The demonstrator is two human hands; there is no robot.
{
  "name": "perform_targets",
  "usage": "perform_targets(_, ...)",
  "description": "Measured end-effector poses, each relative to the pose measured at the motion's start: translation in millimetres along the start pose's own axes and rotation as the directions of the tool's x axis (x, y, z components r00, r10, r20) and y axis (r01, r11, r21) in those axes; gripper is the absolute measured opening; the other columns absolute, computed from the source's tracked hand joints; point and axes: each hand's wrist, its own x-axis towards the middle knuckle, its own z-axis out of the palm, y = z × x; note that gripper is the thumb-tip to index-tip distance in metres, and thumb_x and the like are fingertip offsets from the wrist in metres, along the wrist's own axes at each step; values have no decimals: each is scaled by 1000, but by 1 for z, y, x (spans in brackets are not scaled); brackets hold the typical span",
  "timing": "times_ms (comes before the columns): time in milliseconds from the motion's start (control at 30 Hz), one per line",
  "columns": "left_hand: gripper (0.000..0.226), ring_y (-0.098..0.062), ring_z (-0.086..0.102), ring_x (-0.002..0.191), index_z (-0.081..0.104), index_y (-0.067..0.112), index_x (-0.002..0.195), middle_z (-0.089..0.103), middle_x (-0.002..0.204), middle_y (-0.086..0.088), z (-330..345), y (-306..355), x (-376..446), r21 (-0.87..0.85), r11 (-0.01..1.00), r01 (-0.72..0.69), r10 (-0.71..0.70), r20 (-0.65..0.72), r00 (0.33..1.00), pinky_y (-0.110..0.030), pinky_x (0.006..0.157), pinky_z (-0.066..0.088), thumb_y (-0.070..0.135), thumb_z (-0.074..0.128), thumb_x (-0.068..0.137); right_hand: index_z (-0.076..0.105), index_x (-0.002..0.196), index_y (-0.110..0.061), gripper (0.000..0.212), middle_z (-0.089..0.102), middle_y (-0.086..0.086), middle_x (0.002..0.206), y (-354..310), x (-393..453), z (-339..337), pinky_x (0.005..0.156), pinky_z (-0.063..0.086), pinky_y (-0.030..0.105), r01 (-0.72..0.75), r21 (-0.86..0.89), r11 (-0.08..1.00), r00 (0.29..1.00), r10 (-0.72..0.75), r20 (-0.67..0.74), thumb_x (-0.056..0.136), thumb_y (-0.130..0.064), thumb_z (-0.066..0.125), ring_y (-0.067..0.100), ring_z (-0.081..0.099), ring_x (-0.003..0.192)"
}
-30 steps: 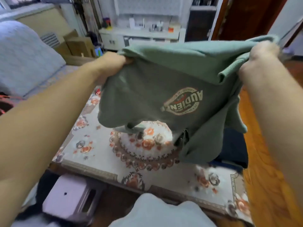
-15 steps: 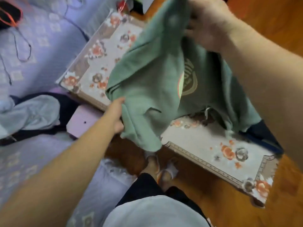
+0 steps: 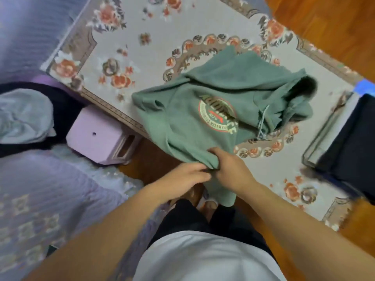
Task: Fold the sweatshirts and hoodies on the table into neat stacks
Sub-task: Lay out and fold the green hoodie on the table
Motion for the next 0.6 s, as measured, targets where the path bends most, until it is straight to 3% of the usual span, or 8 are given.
perform_targets(67,40,-7,61,113,66,27,124,65,119,12,-28,1,-7,489,864,-117,281,-277,919,-34,102,49,17,70,85,64,117,-26,49,72,12,105,-1,-7,-25,78,53,44,22,-60,998,996,-26,-79,72,-11,54,39,64,100)
perform_targets(133,79,-33,37,141,44,26,145,38,150,-10,-49,5,-4,844,536,12,477,-315,821,-49,117,34,29,81,76,64,90,-26,36,71,6,83,-2,-18,-58,69,52,45,104,-36,994,994,-105,-7,62,-12,47,37,65,86)
perform_targets(200,101,-45,13,151,32,30,155,15,164,-19,-66,15,10,970,243,4,473,-122,872,-61,122,16,38,85,70,58,75,-30,26,66,-3,69,-4,-32,-89,64,51,41,200,-27,980,964,-191,184,59,-14,46,25,65,74)
perform_targets(300,56,-39,35,145,69,27,124,46,154,-11,-57,44,29,976,28,-218,368,193,909,-54,123,15,47,73,72,59,72,-19,20,65,-4,67,-6,-56,-133,62,51,33,242,-43,969,928,-218,301,57,-15,47,11,62,67)
perform_targets(367,34,-28,62,108,72,26,92,71,109,-3,-32,55,21,968,175,-179,296,122,947,-40,106,40,51,56,76,65,82,-13,26,68,-2,74,1,-68,-165,65,51,31,229,-54,972,944,-207,257,62,-20,49,11,64,72)
perform_targets(433,24,-24,59,70,57,25,71,62,73,0,-7,52,-1,897,438,-59,265,-66,962,-38,66,47,47,52,78,66,91,-19,20,69,-5,80,13,-79,-197,68,50,33,230,-131,964,946,-190,261,76,-31,59,14,64,76)
perform_targets(533,19,-21,60,68,50,28,75,63,75,4,17,38,-47,778,617,122,284,-364,887,-36,60,50,42,61,84,54,96,-34,23,61,-13,86,23,-89,-222,68,47,29,359,-396,845,895,-192,402,85,-41,73,11,60,79)
perform_targets(600,17,-22,59,69,48,32,79,61,75,5,29,45,-81,698,682,220,294,-536,791,-36,61,49,29,64,83,44,98,-30,22,53,-6,89,21,-89,-222,70,46,36,412,-599,686,899,-200,389,90,-23,63,20,56,83)
